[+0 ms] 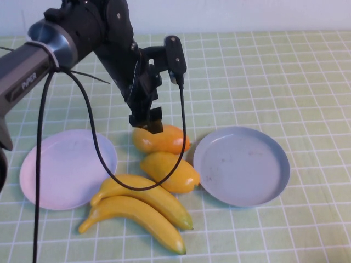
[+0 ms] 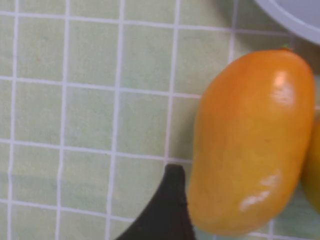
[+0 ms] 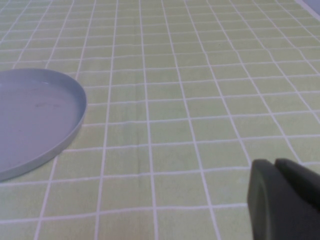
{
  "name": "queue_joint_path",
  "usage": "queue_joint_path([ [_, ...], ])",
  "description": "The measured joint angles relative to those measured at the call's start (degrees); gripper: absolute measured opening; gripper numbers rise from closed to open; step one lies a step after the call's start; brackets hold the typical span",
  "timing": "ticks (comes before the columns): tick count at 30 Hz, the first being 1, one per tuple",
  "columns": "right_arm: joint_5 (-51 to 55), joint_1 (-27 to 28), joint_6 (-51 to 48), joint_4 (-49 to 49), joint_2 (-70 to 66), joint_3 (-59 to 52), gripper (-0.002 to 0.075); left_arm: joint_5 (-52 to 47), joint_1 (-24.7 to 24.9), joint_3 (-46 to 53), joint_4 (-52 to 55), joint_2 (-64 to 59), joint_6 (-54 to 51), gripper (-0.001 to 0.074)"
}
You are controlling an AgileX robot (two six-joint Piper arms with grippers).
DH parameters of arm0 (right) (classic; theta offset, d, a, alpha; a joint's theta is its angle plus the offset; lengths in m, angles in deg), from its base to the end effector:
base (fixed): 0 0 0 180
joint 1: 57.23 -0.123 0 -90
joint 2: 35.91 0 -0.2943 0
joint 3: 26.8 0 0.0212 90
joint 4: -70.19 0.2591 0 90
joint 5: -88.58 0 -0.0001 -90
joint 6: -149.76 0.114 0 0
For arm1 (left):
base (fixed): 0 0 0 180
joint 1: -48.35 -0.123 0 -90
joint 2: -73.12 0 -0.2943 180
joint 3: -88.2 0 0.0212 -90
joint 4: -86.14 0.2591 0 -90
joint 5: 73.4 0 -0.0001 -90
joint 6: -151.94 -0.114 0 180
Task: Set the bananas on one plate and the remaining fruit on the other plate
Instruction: Put one type of fruit in the left plate
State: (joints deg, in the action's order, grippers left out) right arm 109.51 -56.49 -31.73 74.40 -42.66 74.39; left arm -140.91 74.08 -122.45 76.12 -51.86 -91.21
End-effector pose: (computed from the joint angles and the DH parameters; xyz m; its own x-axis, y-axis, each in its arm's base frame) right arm 0.0737 0.0020 0.1664 -0.2832 0.0463 -0.9579 -0.0002 0.9988 0.0483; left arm 0.4102 -0.2181 0.2590 -0.0286 0.9557 -0.2929 0.9769 0.0889 0.1945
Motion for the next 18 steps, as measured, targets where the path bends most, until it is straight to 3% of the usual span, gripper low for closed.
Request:
queue_joint_path([
  [3, 0.0, 0.0, 0.0, 0.0, 0.0, 0.0, -0.0015, 1.3, -0.7, 0.0, -0.4, -2.3, -3.2, 0.0664],
  [18, 0.0, 0.0, 0.0, 0.0, 0.0, 0.0, -0.0015, 4.7, -0.8, 0.0, -1.1, -9.6, -8.9, 0.0666],
])
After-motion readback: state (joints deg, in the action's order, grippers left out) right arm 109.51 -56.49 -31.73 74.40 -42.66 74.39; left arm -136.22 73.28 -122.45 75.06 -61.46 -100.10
